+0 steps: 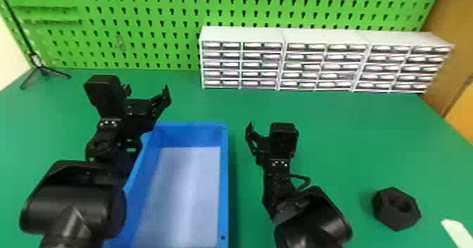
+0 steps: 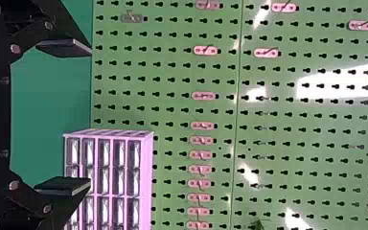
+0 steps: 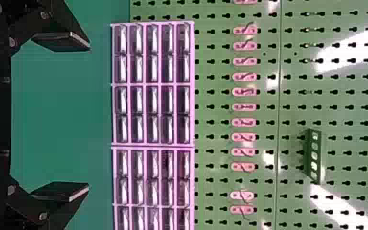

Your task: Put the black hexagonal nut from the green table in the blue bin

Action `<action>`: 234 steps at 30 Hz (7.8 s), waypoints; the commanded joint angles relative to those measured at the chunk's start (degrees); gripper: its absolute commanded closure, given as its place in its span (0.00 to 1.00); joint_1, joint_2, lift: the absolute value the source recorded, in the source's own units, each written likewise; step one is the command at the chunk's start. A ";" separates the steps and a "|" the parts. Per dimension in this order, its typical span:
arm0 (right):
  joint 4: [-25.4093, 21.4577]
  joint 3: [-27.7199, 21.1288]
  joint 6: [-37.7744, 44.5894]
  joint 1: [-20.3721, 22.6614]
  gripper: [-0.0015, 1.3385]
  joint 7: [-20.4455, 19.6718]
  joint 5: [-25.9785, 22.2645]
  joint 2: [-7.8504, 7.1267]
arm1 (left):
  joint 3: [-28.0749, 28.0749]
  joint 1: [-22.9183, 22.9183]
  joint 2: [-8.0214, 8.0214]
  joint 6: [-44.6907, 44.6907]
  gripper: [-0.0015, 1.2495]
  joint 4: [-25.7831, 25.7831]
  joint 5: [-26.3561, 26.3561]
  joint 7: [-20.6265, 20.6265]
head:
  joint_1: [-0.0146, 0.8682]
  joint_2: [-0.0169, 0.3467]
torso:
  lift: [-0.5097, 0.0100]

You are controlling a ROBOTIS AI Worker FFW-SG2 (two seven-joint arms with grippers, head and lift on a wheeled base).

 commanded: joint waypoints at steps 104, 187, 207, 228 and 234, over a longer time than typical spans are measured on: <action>-45.97 -50.08 62.93 24.30 0.19 82.70 19.72 -35.16 | 5.53 3.60 2.37 0.35 0.25 -4.31 -0.62 -0.09 | 0.79 0.12 | 0.80; -39.03 -36.28 63.63 19.64 0.19 102.83 30.35 -40.78 | 6.49 4.57 3.87 1.06 0.25 -5.10 -0.62 -0.09 | 0.79 0.12 | 0.80; -39.11 -31.36 63.63 16.13 0.19 103.18 31.05 -38.58 | 6.49 4.66 3.87 1.06 0.25 -5.10 -0.53 -0.09 | 0.79 0.12 | 0.80; -42.19 -25.56 63.19 15.51 0.19 105.82 40.55 -34.45 | 6.41 4.66 3.87 1.06 0.25 -5.10 -0.70 -0.09 | 0.79 0.12 | 0.80; -42.10 -24.85 63.19 15.95 0.19 106.26 42.22 -33.93 | 6.14 4.48 3.87 1.06 0.25 -5.10 -0.70 -0.09 | 0.79 0.12 | 0.80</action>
